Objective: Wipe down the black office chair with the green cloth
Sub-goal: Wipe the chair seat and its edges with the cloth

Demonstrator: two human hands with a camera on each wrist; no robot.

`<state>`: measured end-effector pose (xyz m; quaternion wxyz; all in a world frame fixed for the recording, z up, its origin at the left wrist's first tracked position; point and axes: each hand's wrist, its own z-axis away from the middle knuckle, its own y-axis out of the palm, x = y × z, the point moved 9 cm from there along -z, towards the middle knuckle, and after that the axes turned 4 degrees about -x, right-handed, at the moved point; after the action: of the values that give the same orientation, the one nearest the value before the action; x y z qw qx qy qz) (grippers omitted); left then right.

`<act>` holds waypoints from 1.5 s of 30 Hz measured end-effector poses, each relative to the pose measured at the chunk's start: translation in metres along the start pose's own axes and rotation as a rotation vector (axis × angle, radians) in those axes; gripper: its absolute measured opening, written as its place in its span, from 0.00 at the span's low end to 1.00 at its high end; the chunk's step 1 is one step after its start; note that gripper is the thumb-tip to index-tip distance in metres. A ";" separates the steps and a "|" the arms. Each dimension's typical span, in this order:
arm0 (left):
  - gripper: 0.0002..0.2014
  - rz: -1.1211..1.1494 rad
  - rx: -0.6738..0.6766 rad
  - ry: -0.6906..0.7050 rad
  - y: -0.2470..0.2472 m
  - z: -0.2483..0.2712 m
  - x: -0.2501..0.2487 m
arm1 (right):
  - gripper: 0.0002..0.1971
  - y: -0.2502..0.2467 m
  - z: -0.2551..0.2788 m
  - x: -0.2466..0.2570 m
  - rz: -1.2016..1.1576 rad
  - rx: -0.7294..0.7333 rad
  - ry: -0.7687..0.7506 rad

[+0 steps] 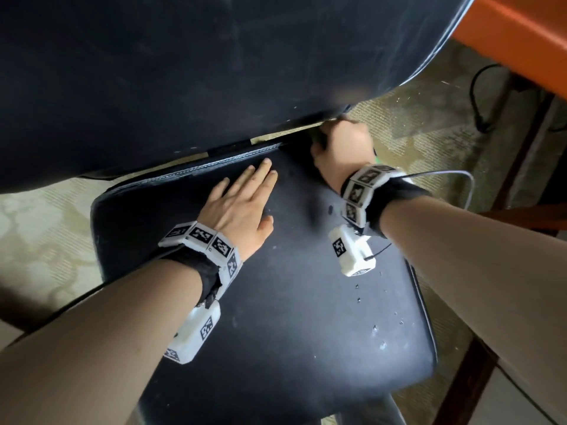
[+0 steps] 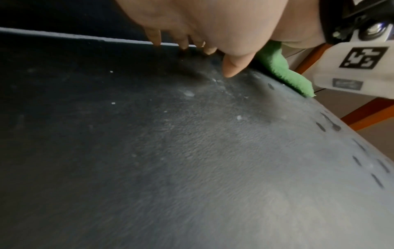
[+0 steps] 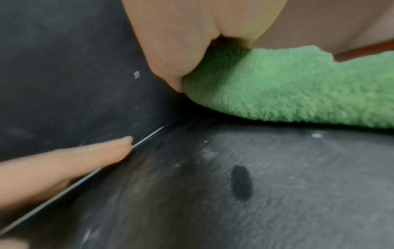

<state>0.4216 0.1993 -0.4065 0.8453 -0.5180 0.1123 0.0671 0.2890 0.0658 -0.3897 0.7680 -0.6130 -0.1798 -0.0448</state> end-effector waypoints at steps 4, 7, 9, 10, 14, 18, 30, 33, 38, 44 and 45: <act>0.36 -0.016 0.033 -0.038 0.007 0.011 0.022 | 0.15 -0.007 0.006 -0.025 -0.028 -0.040 0.178; 0.36 0.006 0.039 -0.053 0.011 0.010 0.026 | 0.15 0.015 0.005 0.009 -0.043 0.004 0.081; 0.36 0.013 0.041 -0.063 0.011 0.008 0.025 | 0.14 0.033 0.008 0.034 -0.054 0.045 0.008; 0.36 0.007 0.042 -0.066 0.010 0.007 0.025 | 0.14 0.039 0.010 0.043 -0.054 0.060 -0.023; 0.35 0.001 0.097 -0.051 0.009 0.005 0.030 | 0.13 0.043 0.007 0.051 0.021 0.123 -0.134; 0.35 0.000 0.147 -0.041 0.011 0.003 0.031 | 0.14 0.029 -0.002 0.023 0.069 0.092 -0.060; 0.37 -0.023 0.138 -0.053 0.017 0.006 0.029 | 0.14 0.034 0.009 0.059 -0.047 0.096 -0.192; 0.35 0.016 0.079 -0.031 0.007 0.009 0.027 | 0.16 0.004 0.007 0.014 0.015 -0.005 -0.067; 0.35 -0.021 0.104 -0.024 0.008 0.014 0.033 | 0.16 -0.021 0.013 -0.045 0.085 -0.066 0.220; 0.35 -0.034 0.149 -0.050 0.012 0.009 0.030 | 0.15 0.026 0.003 0.023 0.051 0.016 0.124; 0.36 -0.048 0.148 -0.051 0.012 0.009 0.031 | 0.14 0.035 0.004 0.041 0.040 0.039 0.073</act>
<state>0.4497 0.2128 -0.4203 0.8853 -0.4547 0.0831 0.0514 0.3367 0.0847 -0.4076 0.7866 -0.5995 -0.1402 -0.0484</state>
